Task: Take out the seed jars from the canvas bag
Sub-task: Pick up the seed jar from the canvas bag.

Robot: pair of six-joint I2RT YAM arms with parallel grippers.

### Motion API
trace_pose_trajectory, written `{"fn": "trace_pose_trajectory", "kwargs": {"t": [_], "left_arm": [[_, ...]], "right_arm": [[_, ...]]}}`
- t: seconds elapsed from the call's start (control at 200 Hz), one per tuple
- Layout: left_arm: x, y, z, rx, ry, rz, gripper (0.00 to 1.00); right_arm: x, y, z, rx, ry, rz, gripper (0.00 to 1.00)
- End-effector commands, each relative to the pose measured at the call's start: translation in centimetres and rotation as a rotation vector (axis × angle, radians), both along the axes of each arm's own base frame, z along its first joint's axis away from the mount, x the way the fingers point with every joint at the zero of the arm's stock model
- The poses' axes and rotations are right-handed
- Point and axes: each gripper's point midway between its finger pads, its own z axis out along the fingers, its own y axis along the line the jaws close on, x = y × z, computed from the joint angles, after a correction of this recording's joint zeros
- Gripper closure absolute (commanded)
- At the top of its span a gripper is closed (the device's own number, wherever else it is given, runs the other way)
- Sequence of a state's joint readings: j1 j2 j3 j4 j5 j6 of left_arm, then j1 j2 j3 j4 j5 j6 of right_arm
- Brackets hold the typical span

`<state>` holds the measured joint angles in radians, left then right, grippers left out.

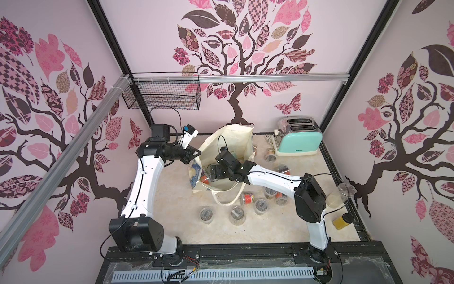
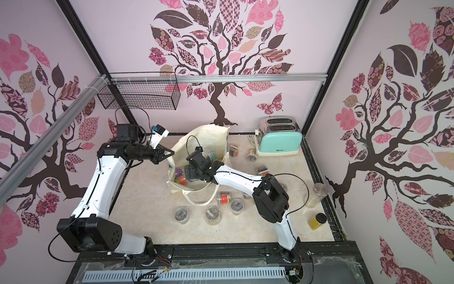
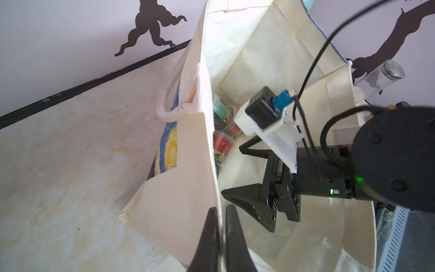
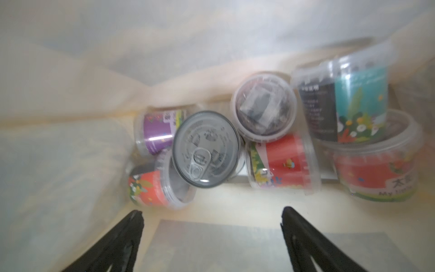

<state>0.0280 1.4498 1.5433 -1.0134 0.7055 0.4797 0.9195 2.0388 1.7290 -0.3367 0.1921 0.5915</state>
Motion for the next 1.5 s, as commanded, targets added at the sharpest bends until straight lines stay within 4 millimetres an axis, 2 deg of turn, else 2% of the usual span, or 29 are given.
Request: {"fn": "trace_pose_trajectory", "kwargs": {"t": [0.0,0.18,0.305,0.5,0.86,1.311,1.491], "left_arm": [[-1.4,-1.4,0.9,-0.037,-0.058,-0.107,1.0],[-2.3,-1.5,-0.1,-0.036,-0.041,-0.121,1.0],[-2.9,-1.4,-0.3,-0.016,-0.043,-0.126,1.0],[-3.9,-1.3,-1.5,-0.003,-0.019,-0.144,1.0],[-6.1,-1.4,-3.3,0.034,0.006,-0.193,1.0],[-6.5,-1.6,-3.7,0.023,0.016,-0.206,1.0],[-6.5,-1.6,-3.7,0.027,0.018,-0.206,1.0]], "right_arm": [[1.2,0.5,-2.6,-0.029,0.036,-0.057,0.01],[2.6,1.6,-4.0,-0.069,0.019,-0.059,0.01],[3.1,1.0,-5.4,-0.109,0.016,-0.097,0.0],[3.4,0.5,-7.3,-0.167,0.015,-0.129,0.0],[3.2,2.3,-9.9,-0.182,0.049,-0.109,0.01],[4.0,3.0,-10.1,-0.206,0.027,-0.102,0.0],[4.0,4.1,-7.7,-0.125,0.023,-0.081,0.0]]}}
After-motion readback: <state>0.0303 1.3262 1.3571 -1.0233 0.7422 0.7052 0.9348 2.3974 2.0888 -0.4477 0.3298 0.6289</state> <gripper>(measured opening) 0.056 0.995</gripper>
